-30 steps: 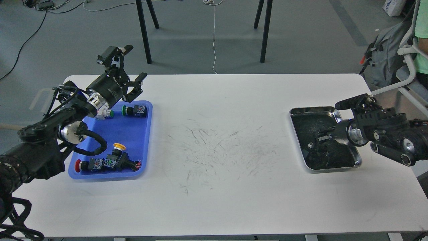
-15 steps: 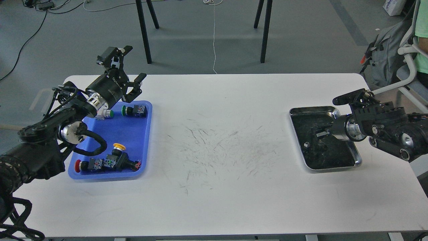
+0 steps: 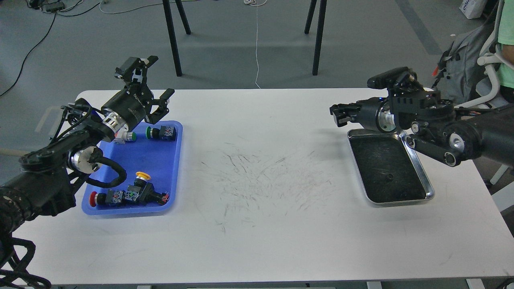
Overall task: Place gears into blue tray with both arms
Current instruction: 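Carry the gear to the table center and open the right gripper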
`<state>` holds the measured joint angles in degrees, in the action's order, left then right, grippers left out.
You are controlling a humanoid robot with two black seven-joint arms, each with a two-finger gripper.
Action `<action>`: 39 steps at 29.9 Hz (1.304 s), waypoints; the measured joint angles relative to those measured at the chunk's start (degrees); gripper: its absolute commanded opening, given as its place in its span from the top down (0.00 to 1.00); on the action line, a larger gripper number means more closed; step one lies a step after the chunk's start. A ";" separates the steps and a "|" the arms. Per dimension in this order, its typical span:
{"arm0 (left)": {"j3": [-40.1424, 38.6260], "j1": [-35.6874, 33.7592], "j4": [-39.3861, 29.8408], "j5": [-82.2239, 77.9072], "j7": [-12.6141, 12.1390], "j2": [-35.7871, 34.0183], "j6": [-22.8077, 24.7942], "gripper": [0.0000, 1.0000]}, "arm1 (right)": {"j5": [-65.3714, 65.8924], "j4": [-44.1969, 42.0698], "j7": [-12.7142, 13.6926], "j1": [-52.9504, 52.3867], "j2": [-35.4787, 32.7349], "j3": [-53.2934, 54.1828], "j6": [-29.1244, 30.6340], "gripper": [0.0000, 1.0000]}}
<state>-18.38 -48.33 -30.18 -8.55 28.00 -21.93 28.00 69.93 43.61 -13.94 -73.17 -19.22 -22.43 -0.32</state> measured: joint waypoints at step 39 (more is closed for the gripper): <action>-0.08 -0.22 0.04 0.02 0.00 -1.12 0.00 0.00 | 14.96 -1.73 -8.87 13.20 19.23 -5.58 -23.47 0.99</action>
<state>-18.46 -48.55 -30.14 -8.52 28.00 -23.04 28.00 84.89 41.88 -22.82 -59.97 0.01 -28.00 -23.80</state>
